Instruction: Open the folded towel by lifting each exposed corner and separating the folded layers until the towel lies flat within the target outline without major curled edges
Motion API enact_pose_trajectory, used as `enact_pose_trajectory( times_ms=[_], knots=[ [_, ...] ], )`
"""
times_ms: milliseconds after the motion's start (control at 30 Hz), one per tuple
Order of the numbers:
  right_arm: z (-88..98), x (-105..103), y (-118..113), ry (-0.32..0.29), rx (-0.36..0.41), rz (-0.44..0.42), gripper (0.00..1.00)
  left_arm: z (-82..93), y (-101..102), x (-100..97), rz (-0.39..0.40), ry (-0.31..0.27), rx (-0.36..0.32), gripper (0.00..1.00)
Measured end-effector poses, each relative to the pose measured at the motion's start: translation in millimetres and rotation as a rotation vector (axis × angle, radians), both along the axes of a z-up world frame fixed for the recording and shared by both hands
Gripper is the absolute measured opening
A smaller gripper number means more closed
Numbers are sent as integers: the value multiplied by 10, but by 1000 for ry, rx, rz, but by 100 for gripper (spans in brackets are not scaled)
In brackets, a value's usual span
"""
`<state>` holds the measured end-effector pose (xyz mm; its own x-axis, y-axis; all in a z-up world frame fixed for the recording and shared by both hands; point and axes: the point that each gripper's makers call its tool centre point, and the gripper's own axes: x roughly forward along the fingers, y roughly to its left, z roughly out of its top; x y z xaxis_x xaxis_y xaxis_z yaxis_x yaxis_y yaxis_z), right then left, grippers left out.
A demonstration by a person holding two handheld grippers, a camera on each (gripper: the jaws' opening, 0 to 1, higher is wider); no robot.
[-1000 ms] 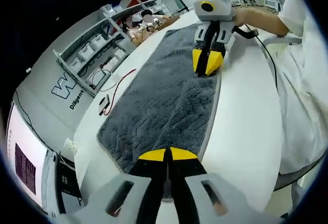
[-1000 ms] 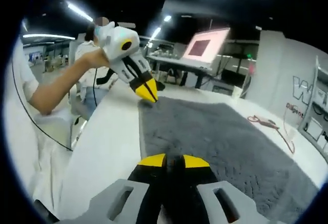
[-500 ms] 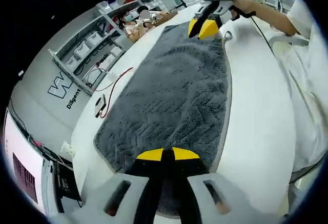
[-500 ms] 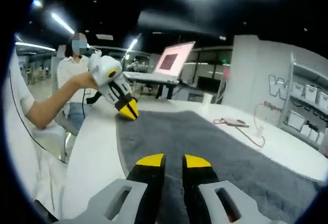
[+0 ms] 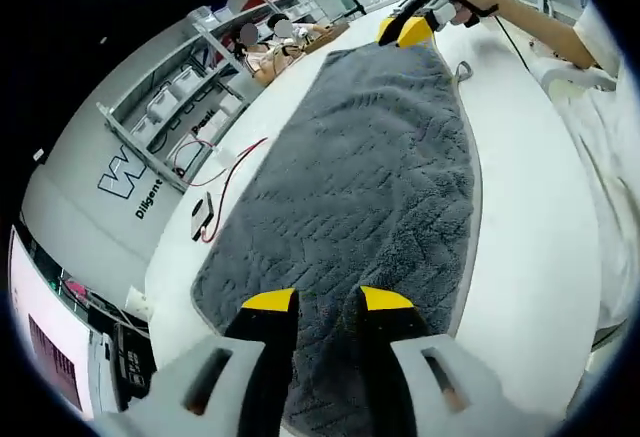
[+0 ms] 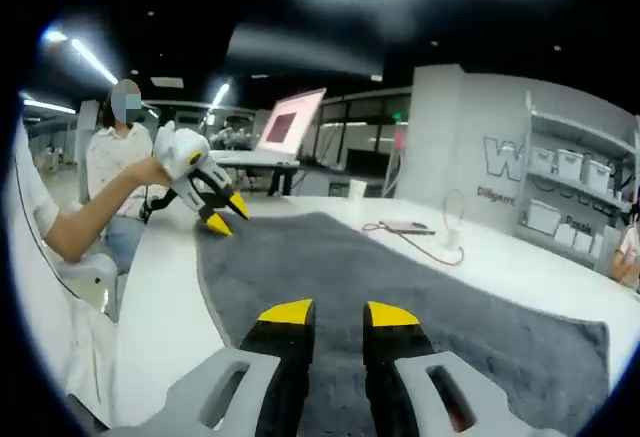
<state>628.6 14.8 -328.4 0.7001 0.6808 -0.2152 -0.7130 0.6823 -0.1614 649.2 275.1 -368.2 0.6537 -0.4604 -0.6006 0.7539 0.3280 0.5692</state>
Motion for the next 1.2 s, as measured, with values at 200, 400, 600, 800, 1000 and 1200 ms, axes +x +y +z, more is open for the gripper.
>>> enact_pose_trajectory(
  times_ms=[200, 400, 600, 800, 1000, 1200],
  knots=[
    [-81, 79, -564, 42, 6, -111, 12, -24, -50, 46, -21, 12, 29, 22],
    [-54, 107, -1313, 76, 47, -270, 8, 10, -76, 57, -43, 13, 27, 23],
    [-155, 65, -1820, 152, 61, -421, 11, 111, -218, 31, -85, -16, -10, 24],
    [-306, 35, -2285, 239, 111, -512, 14, 5, -154, 59, -38, 43, -55, 33],
    [-412, -74, -2739, 248, 7, -616, 29, 80, -45, 90, 14, 29, -75, 44],
    [-460, -76, -2882, 265, 66, -634, 28, 105, 22, 44, 3, 18, -72, 46]
  ],
)
